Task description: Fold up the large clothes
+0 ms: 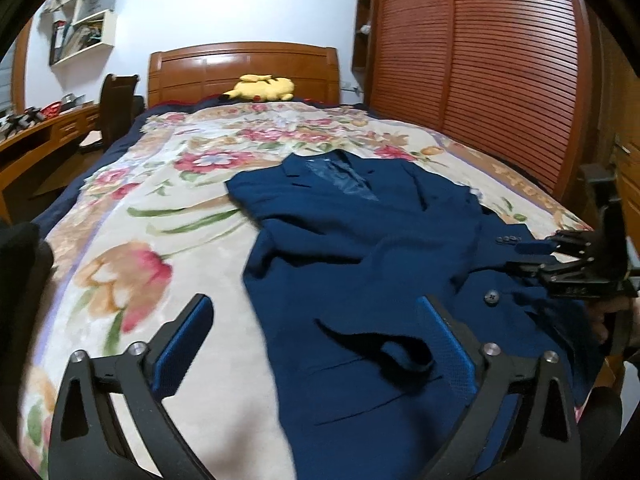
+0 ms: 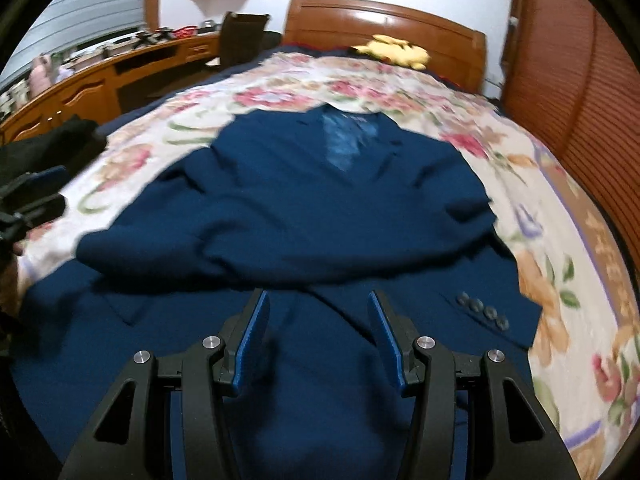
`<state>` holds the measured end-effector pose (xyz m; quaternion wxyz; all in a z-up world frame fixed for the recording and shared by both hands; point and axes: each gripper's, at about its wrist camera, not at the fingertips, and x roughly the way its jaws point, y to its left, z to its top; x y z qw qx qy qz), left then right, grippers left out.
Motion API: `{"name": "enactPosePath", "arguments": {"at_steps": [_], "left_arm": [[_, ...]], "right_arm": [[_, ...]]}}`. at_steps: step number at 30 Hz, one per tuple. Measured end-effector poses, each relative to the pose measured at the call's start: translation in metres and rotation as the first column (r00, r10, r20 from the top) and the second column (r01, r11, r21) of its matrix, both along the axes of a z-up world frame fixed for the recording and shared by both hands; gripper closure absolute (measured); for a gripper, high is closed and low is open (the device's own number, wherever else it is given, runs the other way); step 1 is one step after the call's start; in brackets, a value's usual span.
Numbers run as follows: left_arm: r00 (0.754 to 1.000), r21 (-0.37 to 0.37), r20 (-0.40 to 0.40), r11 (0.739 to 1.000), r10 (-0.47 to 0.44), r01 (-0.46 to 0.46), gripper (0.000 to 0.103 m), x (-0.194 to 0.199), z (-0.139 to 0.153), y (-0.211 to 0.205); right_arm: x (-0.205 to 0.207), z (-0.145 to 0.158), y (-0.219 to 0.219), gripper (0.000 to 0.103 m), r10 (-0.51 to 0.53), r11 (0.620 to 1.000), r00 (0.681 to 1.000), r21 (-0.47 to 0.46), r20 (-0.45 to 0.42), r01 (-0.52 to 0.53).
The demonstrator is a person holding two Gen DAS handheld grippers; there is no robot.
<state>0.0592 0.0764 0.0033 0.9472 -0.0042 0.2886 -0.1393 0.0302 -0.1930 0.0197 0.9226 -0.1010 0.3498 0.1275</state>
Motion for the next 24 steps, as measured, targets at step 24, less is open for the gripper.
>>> {"name": "enactPosePath", "arguments": {"at_steps": [24], "left_arm": [[0.951, 0.056, -0.308, 0.997, -0.038, 0.058, 0.038, 0.062, -0.064, -0.037]], "right_arm": [[0.012, -0.043, -0.028, 0.050, -0.047, 0.996, 0.998, 0.068, -0.037, 0.049]]}}
